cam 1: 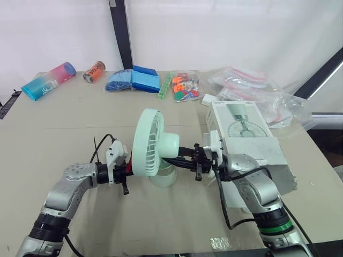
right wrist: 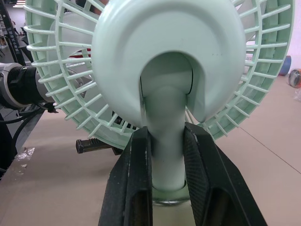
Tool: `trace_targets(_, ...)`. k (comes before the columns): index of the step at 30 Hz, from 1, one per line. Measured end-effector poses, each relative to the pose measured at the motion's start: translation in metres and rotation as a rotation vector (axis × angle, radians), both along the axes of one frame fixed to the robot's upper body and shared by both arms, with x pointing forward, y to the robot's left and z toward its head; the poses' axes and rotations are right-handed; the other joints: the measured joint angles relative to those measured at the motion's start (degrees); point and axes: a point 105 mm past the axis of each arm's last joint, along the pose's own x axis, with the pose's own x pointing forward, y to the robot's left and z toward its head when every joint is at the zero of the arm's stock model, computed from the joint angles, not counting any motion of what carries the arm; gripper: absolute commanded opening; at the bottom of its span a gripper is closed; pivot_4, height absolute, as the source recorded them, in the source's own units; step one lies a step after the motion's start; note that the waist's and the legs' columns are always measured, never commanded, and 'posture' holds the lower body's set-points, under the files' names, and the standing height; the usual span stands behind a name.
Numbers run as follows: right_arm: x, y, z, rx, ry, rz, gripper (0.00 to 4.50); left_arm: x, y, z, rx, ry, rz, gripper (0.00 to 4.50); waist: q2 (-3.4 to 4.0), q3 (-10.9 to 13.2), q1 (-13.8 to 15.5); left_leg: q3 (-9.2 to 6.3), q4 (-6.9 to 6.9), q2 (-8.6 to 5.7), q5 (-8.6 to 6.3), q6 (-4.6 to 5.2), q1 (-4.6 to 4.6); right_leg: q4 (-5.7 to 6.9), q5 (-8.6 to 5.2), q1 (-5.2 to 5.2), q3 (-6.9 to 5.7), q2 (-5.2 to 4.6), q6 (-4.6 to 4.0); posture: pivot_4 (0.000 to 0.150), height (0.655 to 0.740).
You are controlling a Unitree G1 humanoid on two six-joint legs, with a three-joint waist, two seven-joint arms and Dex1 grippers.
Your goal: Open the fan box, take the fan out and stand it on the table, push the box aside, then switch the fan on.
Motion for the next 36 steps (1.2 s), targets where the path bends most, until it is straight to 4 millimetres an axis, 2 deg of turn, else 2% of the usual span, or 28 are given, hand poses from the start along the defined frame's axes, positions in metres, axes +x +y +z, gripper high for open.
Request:
trace_targets(18, 0.001, 0.0, 0.0, 0.004, 0.004, -0.014, 0.37, 0.003, 0.004, 0.004, -0.004, -0.016, 0.023, 0.02, 0.0, 0.0, 0.0, 0.0, 0.01, 0.01, 0.0, 0.0, 0.0, 0.02, 0.0, -0.01, 0.0, 0.0, 0.0, 0.15, 0.74)
trace_targets(20, 0.002, 0.0, 0.0, 0.006, 0.007, -0.016, 0.37, 0.006, 0.012, 0.009, -0.012, -0.023, 0.053, 0.02, 0.0, 0.0, -0.03, 0.01, 0.01, 0.02, 0.0, 0.0, 0.0, 0.03, 0.0, -0.02, 0.0, 0.01, 0.0, 0.15, 0.74)
trace_targets(23, 0.002, 0.0, 0.0, 0.008, 0.01, -0.02, 0.37, 0.011, 0.037, 0.021, -0.001, -0.064, 0.135, 0.02, 0.02, -0.01, -0.12, 0.03, 0.01, 0.03, 0.0, 0.0, 0.01, 0.03, 0.0, -0.03, 0.01, 0.01, 0.0, 0.15, 0.74)
trace_targets(26, 0.003, 0.001, 0.001, 0.011, 0.011, -0.023, 0.37, 0.01, 0.054, 0.022, -0.015, -0.064, 0.21, 0.02, 0.01, -0.01, -0.02, 0.01, 0.01, 0.01, 0.0, 0.0, 0.0, 0.02, 0.0, -0.02, 0.0, -0.03, 0.0, 0.15, 0.74)
trace_targets(28, 0.005, 0.002, 0.002, 0.017, 0.019, -0.027, 0.37, 0.008, 0.059, 0.023, -0.029, -0.057, 0.24, 0.59, 0.01, -0.01, -0.02, 0.0, 0.01, 0.02, 0.0, 0.0, 0.0, 0.02, 0.0, -0.03, -0.01, -0.03, 0.0, 0.15, 0.74)
trace_targets(29, 0.006, 0.002, 0.003, 0.024, 0.03, -0.031, 0.37, 0.005, 0.064, 0.025, -0.042, -0.061, 0.262, 0.73, 0.01, 0.0, -0.02, 0.01, 0.01, 0.02, 0.0, 0.0, 0.0, 0.03, 0.0, -0.04, 0.0, -0.03, -0.01, 0.15, 0.74)
trace_targets(31, 0.009, 0.004, 0.004, 0.026, 0.042, -0.037, 0.37, 0.001, 0.071, 0.027, -0.055, -0.07, 0.287, 1.46, 0.01, 0.0, -0.11, 0.06, 0.01, 0.04, 0.0, 0.0, 0.0, 0.03, 0.01, -0.06, 0.01, -0.03, -0.02, 0.15, 0.74)
trace_targets(33, 0.012, 0.004, 0.006, 0.029, 0.05, -0.048, 0.37, -0.004, 0.074, 0.028, -0.062, -0.072, 0.299, 1.97, 0.0, 0.0, -0.12, 0.05, 0.01, 0.04, 0.0, 0.0, -0.01, 0.03, 0.01, -0.08, 0.01, -0.03, -0.02, 0.15, 0.74)
trace_targets(36, 0.023, 0.004, 0.013, 0.036, 0.061, -0.082, 0.37, -0.015, 0.084, 0.036, -0.095, -0.068, 0.337, 3.19, 0.01, 0.02, -0.03, 0.04, 0.01, 0.04, 0.0, 0.0, -0.09, 0.04, 0.02, -0.15, 0.0, -0.04, -0.03, 0.15, 0.74)
